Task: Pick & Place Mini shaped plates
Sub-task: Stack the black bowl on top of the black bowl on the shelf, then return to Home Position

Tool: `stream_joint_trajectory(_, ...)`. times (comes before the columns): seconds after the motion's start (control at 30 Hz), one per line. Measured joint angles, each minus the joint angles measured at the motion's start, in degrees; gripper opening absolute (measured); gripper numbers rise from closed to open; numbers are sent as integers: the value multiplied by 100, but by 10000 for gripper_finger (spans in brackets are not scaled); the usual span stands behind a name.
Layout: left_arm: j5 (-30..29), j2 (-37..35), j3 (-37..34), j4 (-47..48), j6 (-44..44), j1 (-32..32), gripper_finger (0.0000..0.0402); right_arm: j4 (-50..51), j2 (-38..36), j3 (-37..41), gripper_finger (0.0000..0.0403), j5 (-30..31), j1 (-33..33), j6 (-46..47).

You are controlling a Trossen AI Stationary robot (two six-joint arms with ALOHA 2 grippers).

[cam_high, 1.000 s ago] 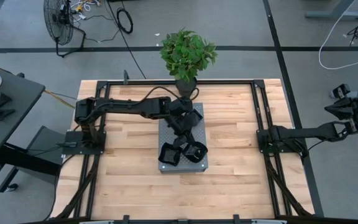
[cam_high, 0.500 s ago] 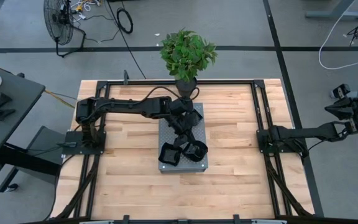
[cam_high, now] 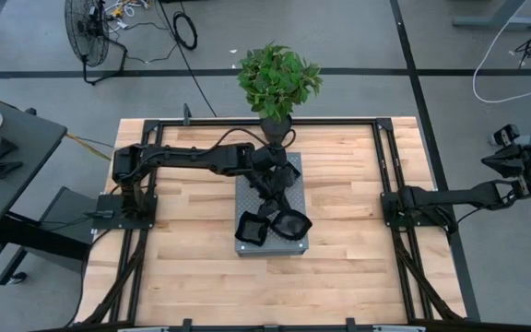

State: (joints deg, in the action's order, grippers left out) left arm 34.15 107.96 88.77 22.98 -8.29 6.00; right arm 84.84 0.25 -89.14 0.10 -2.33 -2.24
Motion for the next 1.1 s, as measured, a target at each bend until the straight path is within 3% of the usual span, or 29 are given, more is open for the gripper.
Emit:
stream_joint_trajectory(0.7,-45,-37,295,142,63,98,112,0,-1,1,16,0,-1,0)
stream_joint_trajectory(1.1,-90,-37,1034,1232,365,87,117,0,0,0,16,1,-1,0)
